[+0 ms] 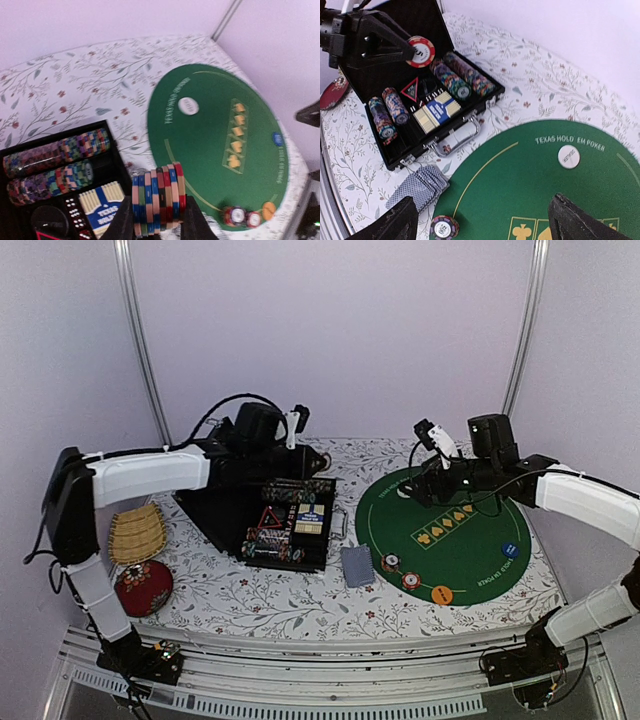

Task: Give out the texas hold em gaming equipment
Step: Pass from the left arm to the right

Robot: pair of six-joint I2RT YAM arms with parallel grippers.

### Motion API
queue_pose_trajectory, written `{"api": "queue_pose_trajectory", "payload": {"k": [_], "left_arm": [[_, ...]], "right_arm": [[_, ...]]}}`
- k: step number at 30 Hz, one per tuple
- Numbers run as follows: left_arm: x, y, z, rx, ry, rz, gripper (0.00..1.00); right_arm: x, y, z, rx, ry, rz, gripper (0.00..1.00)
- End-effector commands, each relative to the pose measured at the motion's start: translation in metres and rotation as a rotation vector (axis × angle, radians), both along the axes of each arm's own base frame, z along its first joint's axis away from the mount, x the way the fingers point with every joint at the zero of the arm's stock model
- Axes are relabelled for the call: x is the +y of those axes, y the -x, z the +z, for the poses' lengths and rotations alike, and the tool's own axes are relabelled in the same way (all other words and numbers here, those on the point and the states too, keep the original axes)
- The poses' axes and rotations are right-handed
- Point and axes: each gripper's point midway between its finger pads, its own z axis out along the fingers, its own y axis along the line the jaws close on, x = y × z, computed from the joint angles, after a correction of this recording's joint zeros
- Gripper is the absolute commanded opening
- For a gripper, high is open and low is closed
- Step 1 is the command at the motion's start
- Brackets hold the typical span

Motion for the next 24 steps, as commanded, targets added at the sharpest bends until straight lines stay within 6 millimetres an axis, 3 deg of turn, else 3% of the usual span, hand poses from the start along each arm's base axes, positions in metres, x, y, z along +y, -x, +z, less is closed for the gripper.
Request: {"api": "queue_pose_trajectory", "payload": {"k": [1, 5, 8, 10, 13, 17, 19, 24], "left_arm": [[-0.029, 0.056, 0.050, 0.060, 0.275, -0.236, 0.00], [-0.032, 0.092, 0.078, 0.104, 0.424, -0.366, 0.00], [-0.030, 0.108, 0.092, 0.107, 0.461, -0.422, 0.00], [-0.025, 0.114, 0.098, 0.097, 0.455, -0.431, 0.00], [-0.018, 0.119, 0.106, 0.063, 0.454, -0.432, 0.00], [-0.017, 0.123, 0.110, 0.056, 0.466, -0.452, 0.00], [-0.018, 0.125, 0.110, 0.059, 0.477, -0.466, 0.00], [-0.021, 0.123, 0.104, 0.079, 0.485, -0.467, 0.00]], "right_arm": [[0.034, 0.021, 0.042, -0.322, 0.050, 0.195, 0.91], [0.091, 0.066, 0.057, -0.656, 0.145, 0.536, 0.92], [0.120, 0.070, 0.062, -0.814, 0.207, 0.655, 0.92], [0.135, 0.057, 0.067, -0.855, 0.245, 0.643, 0.92], [0.149, 0.047, 0.071, -0.876, 0.260, 0.635, 0.92], [0.164, 0.053, 0.071, -0.920, 0.266, 0.671, 0.86], [0.169, 0.053, 0.073, -0.919, 0.251, 0.673, 0.80], [0.174, 0.050, 0.067, -0.898, 0.256, 0.652, 0.80]]}}
